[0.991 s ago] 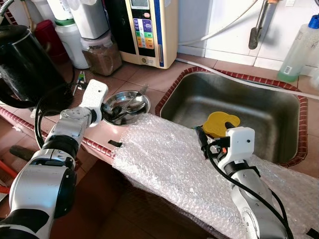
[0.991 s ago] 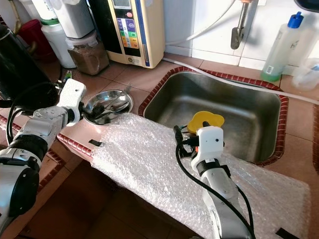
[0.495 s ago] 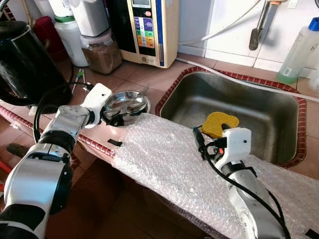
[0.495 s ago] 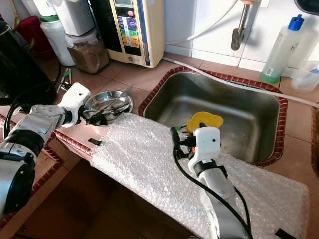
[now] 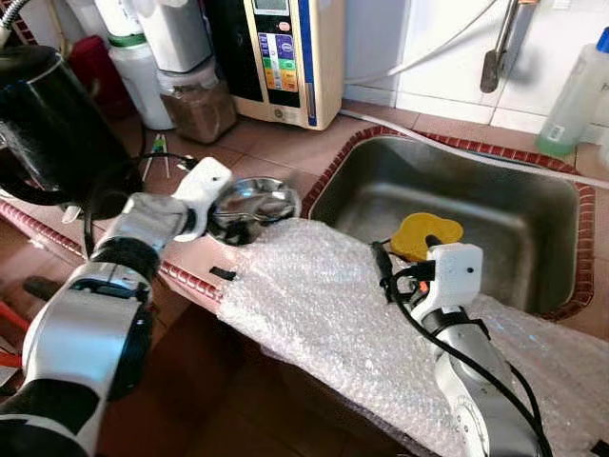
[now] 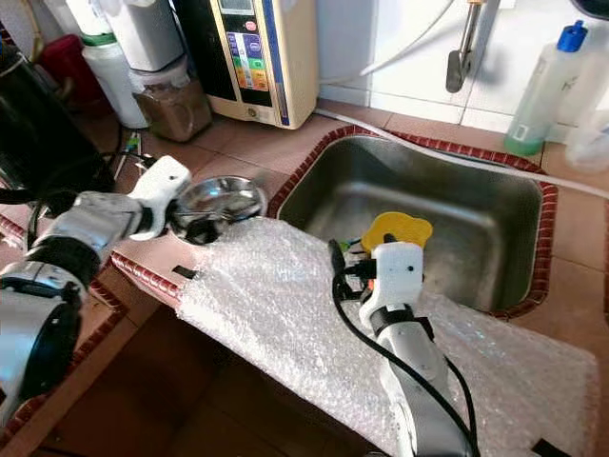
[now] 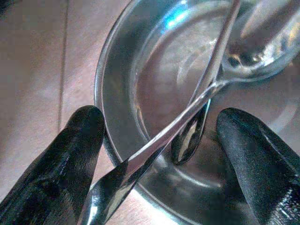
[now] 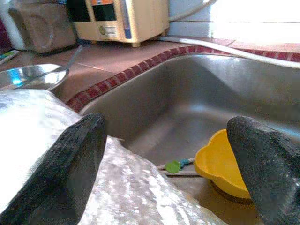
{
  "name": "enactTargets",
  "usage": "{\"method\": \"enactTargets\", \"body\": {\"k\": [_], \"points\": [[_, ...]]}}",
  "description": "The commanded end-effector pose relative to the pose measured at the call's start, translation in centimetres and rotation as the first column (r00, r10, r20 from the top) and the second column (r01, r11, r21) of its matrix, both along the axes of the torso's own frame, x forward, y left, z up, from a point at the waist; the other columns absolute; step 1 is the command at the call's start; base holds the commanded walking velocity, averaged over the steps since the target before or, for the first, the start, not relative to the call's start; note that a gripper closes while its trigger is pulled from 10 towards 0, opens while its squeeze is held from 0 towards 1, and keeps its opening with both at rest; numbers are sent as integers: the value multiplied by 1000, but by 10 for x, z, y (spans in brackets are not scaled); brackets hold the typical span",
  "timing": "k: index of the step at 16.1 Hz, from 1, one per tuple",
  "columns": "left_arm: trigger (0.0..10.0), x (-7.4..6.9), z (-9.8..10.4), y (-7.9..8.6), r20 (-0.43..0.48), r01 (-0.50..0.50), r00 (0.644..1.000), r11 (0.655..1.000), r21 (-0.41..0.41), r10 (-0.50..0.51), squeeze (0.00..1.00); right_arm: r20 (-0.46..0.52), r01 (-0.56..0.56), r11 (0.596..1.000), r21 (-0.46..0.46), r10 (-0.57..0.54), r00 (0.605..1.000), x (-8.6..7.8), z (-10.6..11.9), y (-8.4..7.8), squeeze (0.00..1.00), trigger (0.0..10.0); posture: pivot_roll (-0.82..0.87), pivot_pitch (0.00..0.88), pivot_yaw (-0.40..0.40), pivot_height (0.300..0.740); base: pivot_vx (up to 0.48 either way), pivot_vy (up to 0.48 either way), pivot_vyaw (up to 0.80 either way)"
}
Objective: Kitchen organization
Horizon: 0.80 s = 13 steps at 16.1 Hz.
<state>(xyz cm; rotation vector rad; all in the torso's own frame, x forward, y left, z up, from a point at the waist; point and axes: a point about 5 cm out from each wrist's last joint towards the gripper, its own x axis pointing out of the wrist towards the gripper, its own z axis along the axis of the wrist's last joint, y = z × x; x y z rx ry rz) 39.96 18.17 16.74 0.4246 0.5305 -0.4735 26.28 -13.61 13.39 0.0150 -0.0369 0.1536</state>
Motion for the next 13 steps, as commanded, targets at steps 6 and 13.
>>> {"method": "enactTargets", "body": {"k": [6,13], "points": [[10000,0,-8,-28,-54,-87,995,980,-181,78,0,15,7,1000,-1,-7,1000,4,2,1,0,10000,-168,76,158,740,0,0,0],[10000,-4,-16,-3,-68,-187,982,968,-169,178,0,17,7,1000,1,-7,1000,7,1,1,0,10000,-155,71,158,740,0,0,0]]}}
